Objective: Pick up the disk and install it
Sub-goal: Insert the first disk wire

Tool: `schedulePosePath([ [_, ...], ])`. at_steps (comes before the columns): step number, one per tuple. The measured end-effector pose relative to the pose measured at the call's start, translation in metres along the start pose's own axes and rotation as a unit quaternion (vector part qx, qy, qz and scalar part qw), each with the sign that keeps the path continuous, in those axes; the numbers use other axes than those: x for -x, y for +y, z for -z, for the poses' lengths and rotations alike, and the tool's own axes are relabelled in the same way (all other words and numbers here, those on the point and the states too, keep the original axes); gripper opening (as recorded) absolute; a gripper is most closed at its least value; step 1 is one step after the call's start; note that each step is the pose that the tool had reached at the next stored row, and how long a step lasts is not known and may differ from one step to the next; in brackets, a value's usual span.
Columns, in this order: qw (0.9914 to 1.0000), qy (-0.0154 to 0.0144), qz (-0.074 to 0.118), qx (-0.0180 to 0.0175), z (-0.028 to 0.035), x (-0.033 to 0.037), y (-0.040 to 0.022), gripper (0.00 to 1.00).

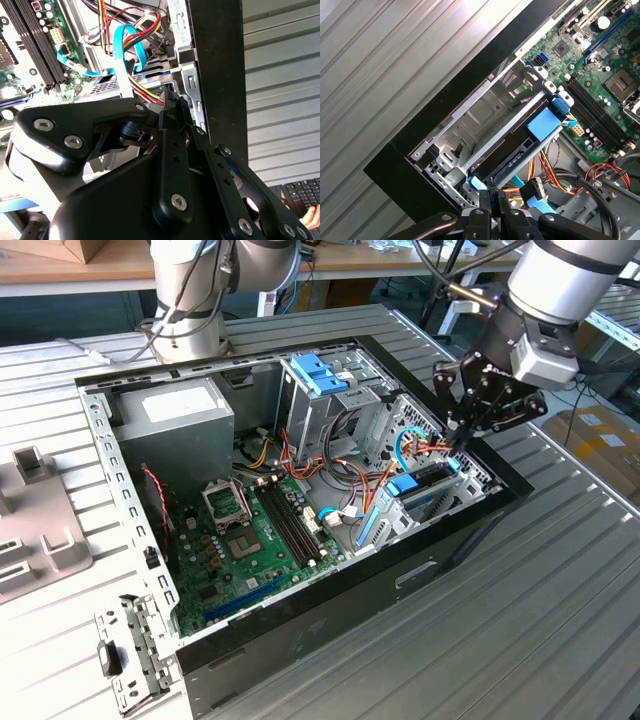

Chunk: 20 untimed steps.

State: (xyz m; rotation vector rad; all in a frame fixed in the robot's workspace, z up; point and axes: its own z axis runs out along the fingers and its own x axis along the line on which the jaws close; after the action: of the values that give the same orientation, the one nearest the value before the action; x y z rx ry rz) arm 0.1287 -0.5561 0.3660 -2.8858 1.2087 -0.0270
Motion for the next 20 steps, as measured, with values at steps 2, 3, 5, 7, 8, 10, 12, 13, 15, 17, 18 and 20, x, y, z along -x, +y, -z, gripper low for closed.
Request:
schedulePosePath([
  [2, 0.99995, 0.0002, -0.010, 0.0002, -0.0015, 0.0002, 0.0001, 0.17],
  [3, 0.99981, 0.0004, -0.020, 0.0002, -0.0025, 0.0003, 0.0002, 0.17],
  [5, 0.99944, 0.0006, -0.033, 0.0004, -0.0036, 0.0003, 0.0003, 0.17],
  [7, 0.99835, 0.0011, -0.057, 0.0007, -0.0040, 0.0003, 0.0003, 0.17],
  [8, 0.99800, 0.0011, -0.063, 0.0007, -0.0041, 0.0003, 0.0003, 0.17],
  [10, 0.99636, 0.0015, -0.085, 0.0009, -0.0041, 0.0003, 0.0003, 0.17],
  [12, 0.99437, 0.0020, -0.106, 0.0012, -0.0041, 0.0003, 0.0003, 0.17],
  [13, 0.99359, 0.0021, -0.113, 0.0012, -0.0041, 0.0003, 0.0003, 0.17],
  [15, 0.99091, 0.0025, -0.134, 0.0015, -0.0041, 0.0003, 0.0003, 0.17],
  [17, 0.98879, 0.0028, -0.149, 0.0016, -0.0041, 0.0003, 0.0003, 0.17],
  [18, 0.98762, 0.0029, -0.157, 0.0017, -0.0041, 0.0003, 0.0003, 0.17],
  [20, 0.98459, 0.0032, -0.175, 0.0019, -0.0041, 0.0003, 0.0003, 0.17],
])
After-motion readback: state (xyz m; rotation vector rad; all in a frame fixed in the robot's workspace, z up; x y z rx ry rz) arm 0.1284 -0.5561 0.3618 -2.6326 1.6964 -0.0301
